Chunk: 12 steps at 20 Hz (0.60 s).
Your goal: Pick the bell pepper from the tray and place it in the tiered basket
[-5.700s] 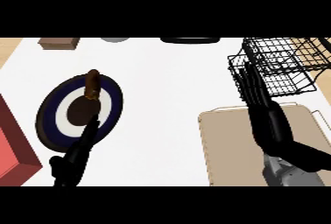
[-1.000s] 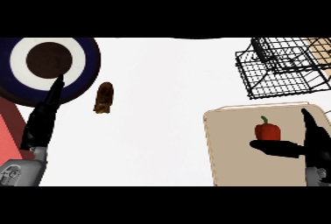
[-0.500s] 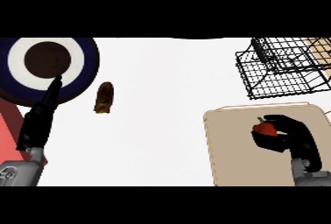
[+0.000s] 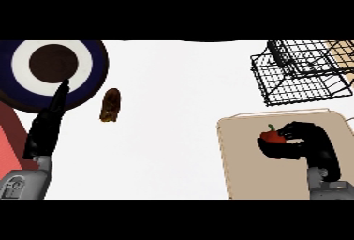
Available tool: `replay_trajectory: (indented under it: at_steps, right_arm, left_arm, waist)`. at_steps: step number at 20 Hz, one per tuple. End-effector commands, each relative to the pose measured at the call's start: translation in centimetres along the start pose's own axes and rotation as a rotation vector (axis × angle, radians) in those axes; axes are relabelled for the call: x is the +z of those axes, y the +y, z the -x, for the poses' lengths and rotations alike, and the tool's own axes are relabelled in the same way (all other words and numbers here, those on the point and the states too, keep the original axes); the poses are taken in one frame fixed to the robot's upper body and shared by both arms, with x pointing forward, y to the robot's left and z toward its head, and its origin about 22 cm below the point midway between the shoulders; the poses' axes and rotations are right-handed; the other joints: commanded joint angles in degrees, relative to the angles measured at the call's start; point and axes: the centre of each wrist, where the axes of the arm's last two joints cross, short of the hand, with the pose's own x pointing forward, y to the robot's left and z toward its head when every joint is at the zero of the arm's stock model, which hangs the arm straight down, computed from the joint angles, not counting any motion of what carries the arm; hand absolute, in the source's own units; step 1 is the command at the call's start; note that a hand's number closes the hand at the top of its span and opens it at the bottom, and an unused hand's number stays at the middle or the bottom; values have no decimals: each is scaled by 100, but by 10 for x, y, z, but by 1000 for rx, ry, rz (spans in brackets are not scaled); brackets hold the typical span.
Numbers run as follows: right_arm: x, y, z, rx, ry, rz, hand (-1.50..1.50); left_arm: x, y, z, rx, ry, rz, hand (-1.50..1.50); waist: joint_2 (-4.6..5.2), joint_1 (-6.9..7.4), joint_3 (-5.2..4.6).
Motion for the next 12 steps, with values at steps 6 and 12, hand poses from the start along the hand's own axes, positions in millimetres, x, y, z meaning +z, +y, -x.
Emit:
replay_trajectory:
  at_steps: [6, 12]
  right_arm:
    - [55, 27, -42, 185, -344, -76, 150]
    - [117, 71, -88, 337, -763, -214, 150]
  left_arm:
    - [0, -12, -4, 10, -15, 30, 0]
    - [-7, -3, -13, 6, -24, 35, 0]
  waist:
    - [5, 200, -11]
    - [-4, 211, -3]
